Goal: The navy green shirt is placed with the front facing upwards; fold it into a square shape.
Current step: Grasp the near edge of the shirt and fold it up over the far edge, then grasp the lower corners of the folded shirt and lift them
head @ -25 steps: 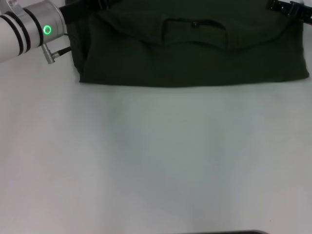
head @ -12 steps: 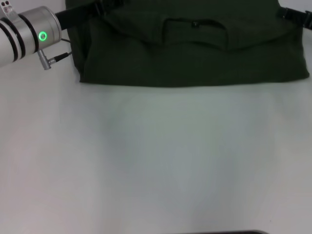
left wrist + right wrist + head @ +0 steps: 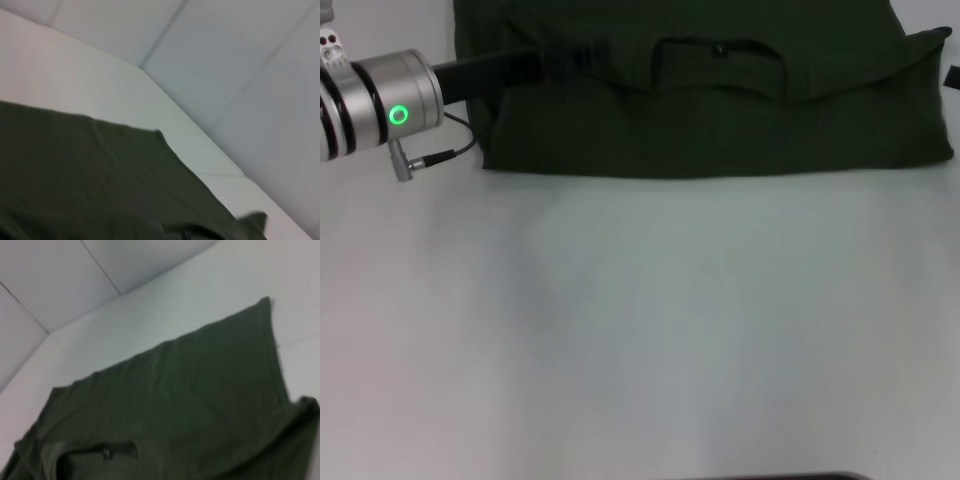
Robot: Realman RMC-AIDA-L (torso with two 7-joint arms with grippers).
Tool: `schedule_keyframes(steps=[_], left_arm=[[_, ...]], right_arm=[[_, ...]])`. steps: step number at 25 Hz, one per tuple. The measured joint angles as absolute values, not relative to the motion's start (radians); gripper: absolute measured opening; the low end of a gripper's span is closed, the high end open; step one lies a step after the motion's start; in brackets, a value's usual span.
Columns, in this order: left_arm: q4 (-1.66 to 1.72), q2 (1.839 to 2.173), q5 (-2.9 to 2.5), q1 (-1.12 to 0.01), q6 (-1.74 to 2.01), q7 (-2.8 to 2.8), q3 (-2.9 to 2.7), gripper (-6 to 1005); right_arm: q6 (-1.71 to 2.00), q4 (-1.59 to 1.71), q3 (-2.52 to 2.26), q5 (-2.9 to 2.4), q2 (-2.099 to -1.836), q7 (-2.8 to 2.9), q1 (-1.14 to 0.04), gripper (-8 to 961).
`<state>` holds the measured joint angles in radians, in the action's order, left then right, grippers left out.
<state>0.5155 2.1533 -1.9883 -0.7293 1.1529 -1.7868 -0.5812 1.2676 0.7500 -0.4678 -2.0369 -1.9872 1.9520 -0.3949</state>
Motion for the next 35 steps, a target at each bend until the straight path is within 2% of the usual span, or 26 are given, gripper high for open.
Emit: schedule_keyframes(steps=[3,6,12,18,24,35], left_arm=[[0.557,2.151,-1.99,-0.704,1.198,-1.815,-0.641,849],[0.58,2.146,-1.991,-0.684,1.243,-1.827,-0.666,848],[0.589,2.129,-1.992,-0.658,1.334,-1.827,-0.668,848],[0.606,2.126,-1.984,-0.628,1.348,-1.828,-0.665,848],[0.612,2.132,-1.982,-0.622,1.348,-1.822,-0.662,848],[0.612,2.134,-1.982,-0.624,1.34,-1.821,-0.666,848]], right_arm=[[1.3,0.751,-0.466,-2.072,-1.965,1.954,-0.388,745],[1.312,0.753,-0.465,-2.115,-1.954,1.957,-0.394,744],[1.316,0.753,-0.469,-2.229,-1.946,1.993,-0.428,745],[1.318,0.754,-0.471,-2.305,-1.945,2.038,-0.452,745],[1.306,0.755,-0.467,-2.304,-1.954,2.034,-0.457,744],[1.268,0.75,-0.477,-2.309,-1.993,2.003,-0.48,736]])
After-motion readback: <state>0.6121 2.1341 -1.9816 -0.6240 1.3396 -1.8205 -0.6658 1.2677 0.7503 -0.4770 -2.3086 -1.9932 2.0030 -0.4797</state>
